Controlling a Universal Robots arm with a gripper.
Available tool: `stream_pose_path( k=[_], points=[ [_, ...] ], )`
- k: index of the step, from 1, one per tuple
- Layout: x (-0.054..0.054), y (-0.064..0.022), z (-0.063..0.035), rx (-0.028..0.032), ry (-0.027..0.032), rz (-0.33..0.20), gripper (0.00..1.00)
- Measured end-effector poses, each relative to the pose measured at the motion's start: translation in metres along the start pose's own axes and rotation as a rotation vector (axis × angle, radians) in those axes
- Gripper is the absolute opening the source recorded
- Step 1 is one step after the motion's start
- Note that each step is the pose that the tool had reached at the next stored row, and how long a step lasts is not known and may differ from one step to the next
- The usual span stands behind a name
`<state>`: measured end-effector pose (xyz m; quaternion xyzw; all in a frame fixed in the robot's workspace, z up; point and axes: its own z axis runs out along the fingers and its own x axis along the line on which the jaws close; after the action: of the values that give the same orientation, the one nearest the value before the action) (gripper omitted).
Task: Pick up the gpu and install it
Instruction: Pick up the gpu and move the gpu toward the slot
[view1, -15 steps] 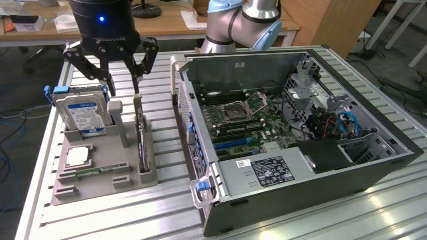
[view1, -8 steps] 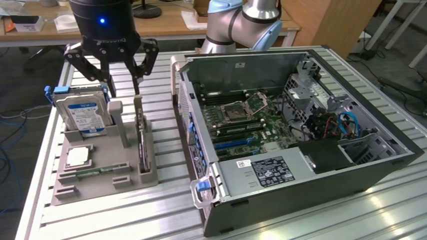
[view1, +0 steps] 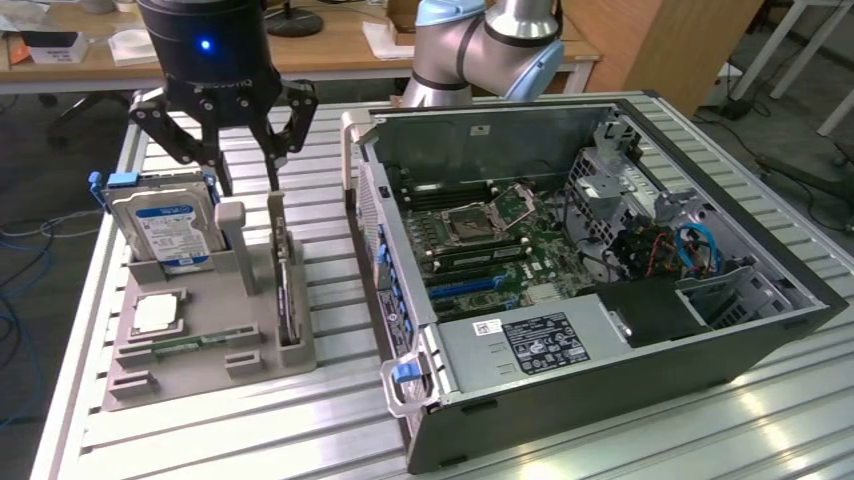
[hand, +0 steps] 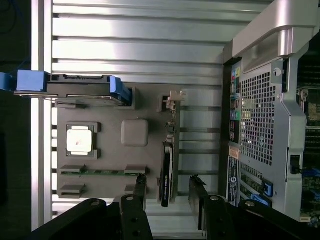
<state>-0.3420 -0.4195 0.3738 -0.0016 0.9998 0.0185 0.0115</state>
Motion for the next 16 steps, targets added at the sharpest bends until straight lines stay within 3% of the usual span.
stream_pose_path(
  k=[16],
  points=[
    [0.0001,-0.0001,0.0036,0.0000,0.0000,0.000,0.47]
  ],
)
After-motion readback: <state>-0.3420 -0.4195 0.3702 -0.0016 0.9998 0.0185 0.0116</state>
